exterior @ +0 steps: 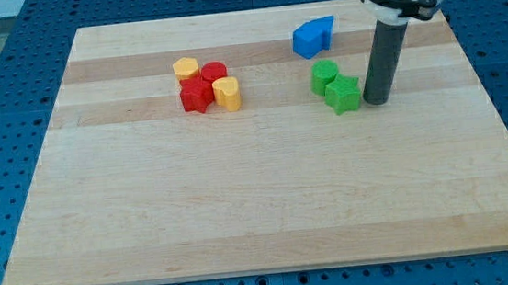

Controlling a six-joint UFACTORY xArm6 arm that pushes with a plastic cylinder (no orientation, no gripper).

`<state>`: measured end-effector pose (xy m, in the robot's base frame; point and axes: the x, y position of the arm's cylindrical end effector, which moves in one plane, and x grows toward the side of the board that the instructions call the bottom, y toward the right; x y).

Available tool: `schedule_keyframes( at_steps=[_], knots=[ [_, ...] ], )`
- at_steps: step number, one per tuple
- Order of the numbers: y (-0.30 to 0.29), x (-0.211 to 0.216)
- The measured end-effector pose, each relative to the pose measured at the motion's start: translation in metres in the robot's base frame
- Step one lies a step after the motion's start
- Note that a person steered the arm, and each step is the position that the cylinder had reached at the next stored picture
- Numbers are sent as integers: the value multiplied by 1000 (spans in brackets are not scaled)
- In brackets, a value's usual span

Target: Separate the green blocks on the board

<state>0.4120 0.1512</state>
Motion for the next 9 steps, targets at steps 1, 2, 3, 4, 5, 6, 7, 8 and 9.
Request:
schedule_keyframes(
  at_steps=[1,2,3,4,5,6,7,8,9],
  knots=[
    [-3,0],
    [2,2],
    [9,24],
    [-61,39],
    [-49,10],
    [-50,-26],
    [-50,-63],
    [-54,-69],
    [-101,-54]
  ],
)
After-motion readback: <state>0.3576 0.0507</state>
